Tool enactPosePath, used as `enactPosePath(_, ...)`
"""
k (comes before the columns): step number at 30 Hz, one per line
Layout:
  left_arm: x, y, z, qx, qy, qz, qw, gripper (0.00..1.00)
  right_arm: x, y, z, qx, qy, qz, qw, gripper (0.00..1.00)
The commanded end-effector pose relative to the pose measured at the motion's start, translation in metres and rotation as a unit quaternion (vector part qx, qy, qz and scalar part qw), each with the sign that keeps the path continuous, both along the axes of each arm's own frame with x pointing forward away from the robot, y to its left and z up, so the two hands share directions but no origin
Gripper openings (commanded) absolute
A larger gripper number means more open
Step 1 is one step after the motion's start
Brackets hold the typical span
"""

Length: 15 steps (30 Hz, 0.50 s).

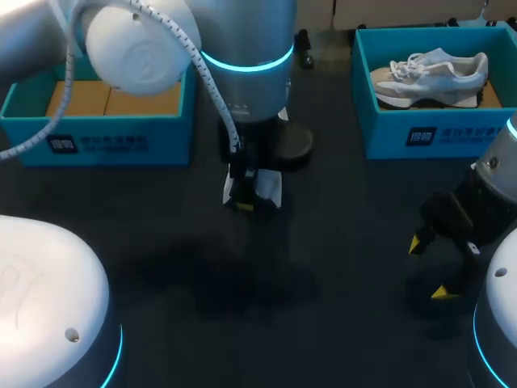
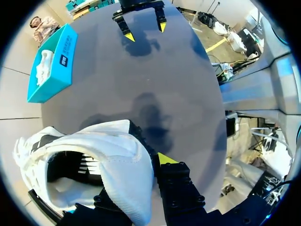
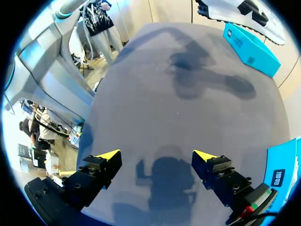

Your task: Take the shoe out of the shoebox, open the shoe tongue, remove and reinsert the insole, then place the shoe into the shoebox

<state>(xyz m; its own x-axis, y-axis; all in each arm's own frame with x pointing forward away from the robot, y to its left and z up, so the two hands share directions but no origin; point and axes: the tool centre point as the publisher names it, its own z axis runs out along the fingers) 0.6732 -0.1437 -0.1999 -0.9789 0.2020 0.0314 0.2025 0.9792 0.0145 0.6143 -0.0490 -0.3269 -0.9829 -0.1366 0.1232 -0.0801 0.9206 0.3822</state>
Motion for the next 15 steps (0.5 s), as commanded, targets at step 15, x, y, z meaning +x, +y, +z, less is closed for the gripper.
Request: enactPosePath(15,0.114,0.040,0.067,-0.045,0.013,0.027,0.999,0.00,-0.001,0.000,-0.001,-0.001,-0.001,0.000,1.000,1.00)
